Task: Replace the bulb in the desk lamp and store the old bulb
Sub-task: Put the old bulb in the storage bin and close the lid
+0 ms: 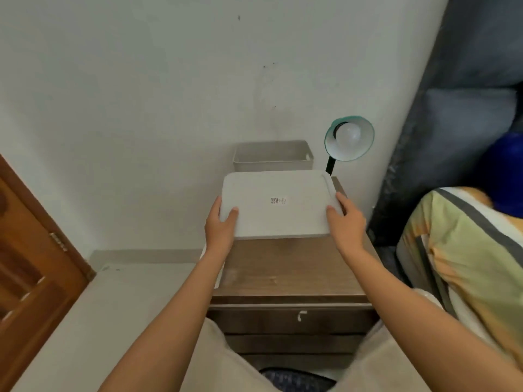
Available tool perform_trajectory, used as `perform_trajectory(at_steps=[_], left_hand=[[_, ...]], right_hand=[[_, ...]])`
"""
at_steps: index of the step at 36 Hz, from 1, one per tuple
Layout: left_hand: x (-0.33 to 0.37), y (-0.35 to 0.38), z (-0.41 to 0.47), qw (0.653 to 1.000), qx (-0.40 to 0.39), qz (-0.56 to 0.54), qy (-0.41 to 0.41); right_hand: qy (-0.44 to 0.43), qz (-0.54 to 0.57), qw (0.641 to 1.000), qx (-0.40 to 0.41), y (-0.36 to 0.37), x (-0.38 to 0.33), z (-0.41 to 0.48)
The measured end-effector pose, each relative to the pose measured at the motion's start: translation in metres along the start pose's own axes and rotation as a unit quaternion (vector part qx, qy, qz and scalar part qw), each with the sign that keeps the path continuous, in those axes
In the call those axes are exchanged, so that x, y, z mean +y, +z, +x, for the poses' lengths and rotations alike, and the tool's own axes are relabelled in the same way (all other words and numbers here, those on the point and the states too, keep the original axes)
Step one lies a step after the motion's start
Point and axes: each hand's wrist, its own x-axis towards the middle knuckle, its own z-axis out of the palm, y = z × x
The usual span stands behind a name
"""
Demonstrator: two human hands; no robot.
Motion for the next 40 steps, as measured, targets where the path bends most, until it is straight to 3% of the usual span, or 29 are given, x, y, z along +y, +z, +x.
perform_trajectory(at_steps=[16, 28, 40], left_hand=[[-0.084, 0.022, -0.078, 0.99, -0.045, 0.053, -0.122], [-0.099, 0.042, -0.057, 0.974, -0.045, 0.204, -0.085], [-0.106, 0.045, -0.052, 0.955, -0.089, 0.28, -0.048]], right_hand=[[0.099, -0.054, 0.994, -0.014, -0.019, 0.108, -0.064], [0.097, -0.096, 0.99, -0.036, 0.0, 0.121, -0.03], [0.073, -0.165, 0.982, -0.051, 0.002, 0.126, -0.028]])
